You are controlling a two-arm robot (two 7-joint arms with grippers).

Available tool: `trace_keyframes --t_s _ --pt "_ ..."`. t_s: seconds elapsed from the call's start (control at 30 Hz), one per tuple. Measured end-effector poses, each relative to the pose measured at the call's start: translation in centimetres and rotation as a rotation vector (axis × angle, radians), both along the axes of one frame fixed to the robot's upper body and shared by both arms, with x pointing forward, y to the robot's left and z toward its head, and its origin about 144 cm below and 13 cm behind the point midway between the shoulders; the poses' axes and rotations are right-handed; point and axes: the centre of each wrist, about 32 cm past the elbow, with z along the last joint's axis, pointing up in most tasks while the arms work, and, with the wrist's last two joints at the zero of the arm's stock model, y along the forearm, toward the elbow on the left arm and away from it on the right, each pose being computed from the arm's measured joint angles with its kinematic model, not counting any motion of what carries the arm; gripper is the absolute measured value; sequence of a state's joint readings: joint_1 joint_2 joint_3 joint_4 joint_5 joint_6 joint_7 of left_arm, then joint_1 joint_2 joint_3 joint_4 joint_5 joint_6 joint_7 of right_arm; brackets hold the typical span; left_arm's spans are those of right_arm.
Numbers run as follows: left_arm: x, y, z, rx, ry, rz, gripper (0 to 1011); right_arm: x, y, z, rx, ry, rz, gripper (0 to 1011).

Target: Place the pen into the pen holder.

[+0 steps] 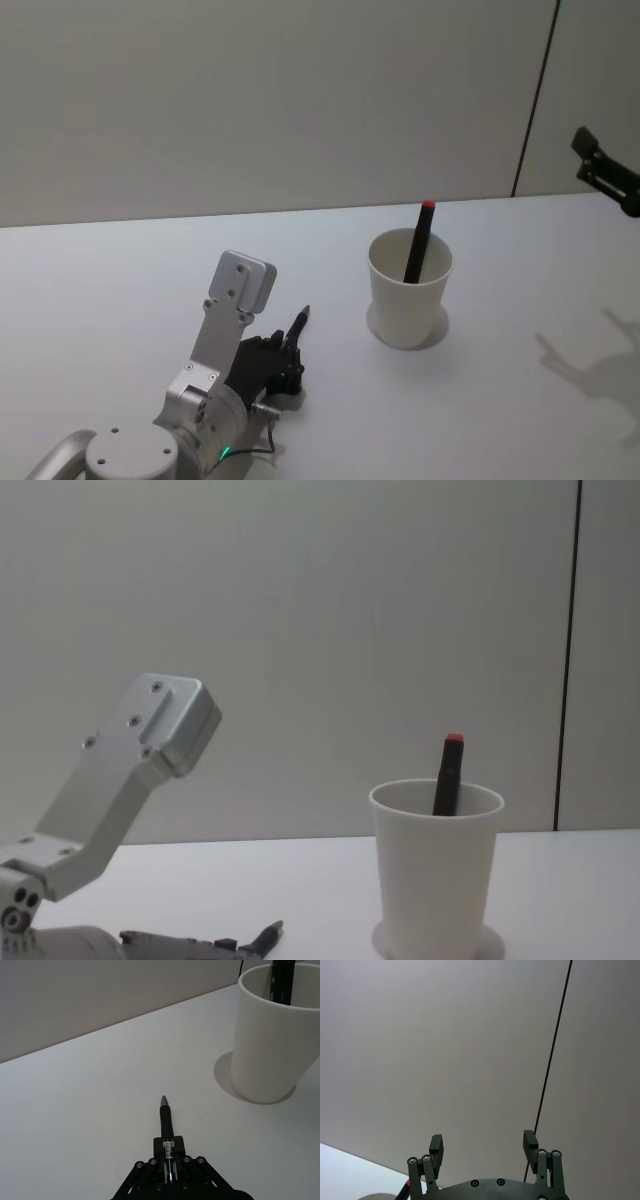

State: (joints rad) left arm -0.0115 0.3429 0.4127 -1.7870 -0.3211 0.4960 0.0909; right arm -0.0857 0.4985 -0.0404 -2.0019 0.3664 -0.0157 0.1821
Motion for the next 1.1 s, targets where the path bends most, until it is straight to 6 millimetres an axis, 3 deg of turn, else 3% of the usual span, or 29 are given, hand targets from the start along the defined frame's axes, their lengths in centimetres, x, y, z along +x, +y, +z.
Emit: trace_keyframes --t_s 1.1 --pt "0.00 0.00 -0.01 0.000 0.000 -0.001 118 0.00 0.00 0.00 0.000 0.000 0.000 1004"
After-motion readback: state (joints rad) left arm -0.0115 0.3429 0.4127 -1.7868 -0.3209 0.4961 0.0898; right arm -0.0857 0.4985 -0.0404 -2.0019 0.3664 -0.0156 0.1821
